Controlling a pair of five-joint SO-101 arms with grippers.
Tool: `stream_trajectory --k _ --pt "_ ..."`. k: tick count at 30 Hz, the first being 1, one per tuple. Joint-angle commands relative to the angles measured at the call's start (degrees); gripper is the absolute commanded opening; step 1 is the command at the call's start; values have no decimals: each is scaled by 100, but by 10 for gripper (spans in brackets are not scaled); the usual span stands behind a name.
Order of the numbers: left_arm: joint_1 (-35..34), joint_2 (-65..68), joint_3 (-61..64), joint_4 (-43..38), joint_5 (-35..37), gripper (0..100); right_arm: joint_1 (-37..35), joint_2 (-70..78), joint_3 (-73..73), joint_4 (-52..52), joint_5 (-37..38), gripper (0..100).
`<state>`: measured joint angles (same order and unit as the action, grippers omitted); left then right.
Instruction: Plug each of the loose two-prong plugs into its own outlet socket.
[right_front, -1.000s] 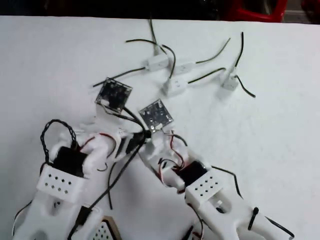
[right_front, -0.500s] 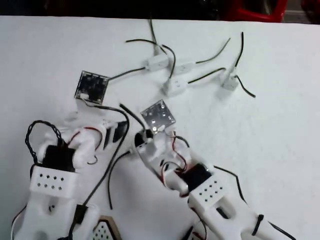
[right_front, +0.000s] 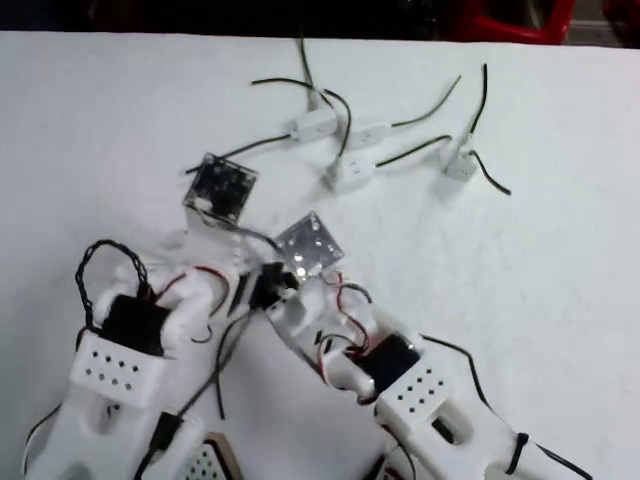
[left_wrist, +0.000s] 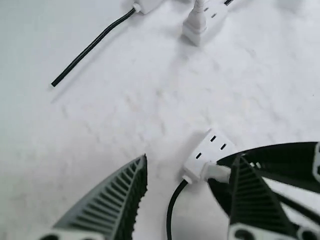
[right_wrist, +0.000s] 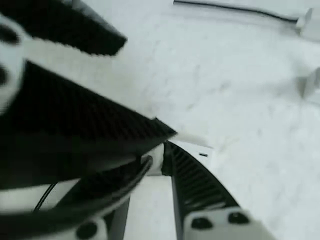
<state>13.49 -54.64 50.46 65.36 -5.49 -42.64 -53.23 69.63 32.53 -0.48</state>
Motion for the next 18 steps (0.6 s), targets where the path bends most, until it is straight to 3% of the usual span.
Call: stream_trajectory --k 1,8,18 --pt "-585 -84 -264 9 35 271 215 -171 -273 321 44 16" --pt "-1754 -84 -220 -44 53 269 435 -171 -598 778 44 16" --pt "-3257 -84 615 -246 35 269 655 752 -677 400 0 16"
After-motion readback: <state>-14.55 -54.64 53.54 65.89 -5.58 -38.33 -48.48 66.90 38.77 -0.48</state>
